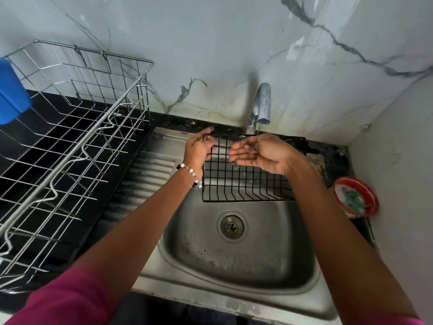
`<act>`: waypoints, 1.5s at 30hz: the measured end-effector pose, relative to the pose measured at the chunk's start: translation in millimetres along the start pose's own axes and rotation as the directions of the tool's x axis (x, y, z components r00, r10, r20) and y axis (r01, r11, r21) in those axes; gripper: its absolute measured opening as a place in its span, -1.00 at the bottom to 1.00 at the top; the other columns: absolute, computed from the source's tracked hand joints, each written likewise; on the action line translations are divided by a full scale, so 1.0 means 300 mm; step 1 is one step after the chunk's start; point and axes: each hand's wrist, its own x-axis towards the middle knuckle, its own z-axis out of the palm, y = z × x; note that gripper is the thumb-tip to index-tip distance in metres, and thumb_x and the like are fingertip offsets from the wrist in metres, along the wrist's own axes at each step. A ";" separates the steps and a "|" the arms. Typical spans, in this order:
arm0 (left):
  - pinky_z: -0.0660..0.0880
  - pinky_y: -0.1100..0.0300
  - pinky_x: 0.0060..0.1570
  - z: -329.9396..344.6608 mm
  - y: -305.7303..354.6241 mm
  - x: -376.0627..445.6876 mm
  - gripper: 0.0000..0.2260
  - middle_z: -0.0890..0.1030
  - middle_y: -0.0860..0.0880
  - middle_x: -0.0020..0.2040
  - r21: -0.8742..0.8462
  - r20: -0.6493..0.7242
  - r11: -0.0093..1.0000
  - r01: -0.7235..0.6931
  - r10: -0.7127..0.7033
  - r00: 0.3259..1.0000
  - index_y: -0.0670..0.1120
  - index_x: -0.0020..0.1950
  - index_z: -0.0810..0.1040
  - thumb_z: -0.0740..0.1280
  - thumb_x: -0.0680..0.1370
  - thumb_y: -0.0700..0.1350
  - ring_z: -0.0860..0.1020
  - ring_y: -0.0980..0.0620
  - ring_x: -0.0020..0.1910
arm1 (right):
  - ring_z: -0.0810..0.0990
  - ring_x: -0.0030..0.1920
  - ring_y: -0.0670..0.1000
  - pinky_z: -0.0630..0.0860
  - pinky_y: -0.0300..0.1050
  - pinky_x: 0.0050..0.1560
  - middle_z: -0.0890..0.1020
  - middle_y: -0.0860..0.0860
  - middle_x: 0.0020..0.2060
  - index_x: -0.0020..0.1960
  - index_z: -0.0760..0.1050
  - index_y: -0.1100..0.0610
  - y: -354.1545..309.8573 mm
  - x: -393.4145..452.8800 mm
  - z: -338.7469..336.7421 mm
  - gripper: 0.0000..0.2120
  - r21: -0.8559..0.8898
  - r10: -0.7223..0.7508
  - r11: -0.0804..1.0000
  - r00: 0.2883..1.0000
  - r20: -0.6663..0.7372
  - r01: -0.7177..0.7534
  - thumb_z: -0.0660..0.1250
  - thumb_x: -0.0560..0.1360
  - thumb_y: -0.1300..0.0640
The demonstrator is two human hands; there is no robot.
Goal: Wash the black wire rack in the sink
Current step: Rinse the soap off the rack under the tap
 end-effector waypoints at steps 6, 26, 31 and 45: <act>0.40 0.14 -0.31 -0.025 -0.080 -0.018 -0.85 0.57 -0.14 -0.14 -0.054 0.030 0.943 0.329 -0.328 0.944 -0.10 -0.08 0.48 0.15 0.62 -0.22 0.61 -0.13 -0.24 | 0.63 0.07 0.19 0.55 0.06 0.18 0.61 0.29 0.08 0.14 0.50 0.42 -0.001 -0.005 0.030 -0.73 -0.208 -0.020 0.978 0.990 -0.138 -0.009 0.07 0.56 0.41; 0.36 -0.46 0.13 0.055 -0.151 -0.031 -0.71 0.55 -0.21 0.10 -0.162 0.221 0.793 0.588 -0.551 0.805 -0.11 0.06 0.53 0.02 0.64 -0.11 0.54 -0.24 0.13 | 0.66 -0.05 0.20 0.63 -0.01 -0.06 0.63 0.31 -0.04 0.08 0.50 0.43 -0.019 -0.009 -0.035 -0.79 -0.014 -0.034 0.999 0.924 -0.380 0.031 0.11 0.58 0.40; 0.44 -0.42 0.01 0.071 -0.153 -0.032 -0.66 0.50 -0.24 0.23 -0.083 0.178 0.798 0.597 -0.578 0.797 -0.13 0.16 0.53 0.00 0.65 -0.06 0.52 -0.26 0.16 | 0.66 0.05 0.19 0.60 0.01 0.09 0.63 0.30 0.07 0.14 0.51 0.40 0.008 -0.022 -0.044 -0.77 0.197 0.002 0.979 0.976 -0.216 0.042 0.14 0.59 0.35; 0.48 -0.34 0.04 0.091 -0.132 -0.080 -0.69 0.50 -0.27 0.20 -0.014 0.180 0.809 0.588 -0.576 0.797 -0.06 0.17 0.52 0.04 0.64 0.01 0.51 -0.26 0.20 | 0.65 0.09 0.18 0.57 0.02 0.14 0.62 0.31 0.08 0.19 0.49 0.42 0.029 -0.044 -0.005 -0.73 0.084 -0.165 0.984 0.978 0.127 0.155 0.10 0.57 0.45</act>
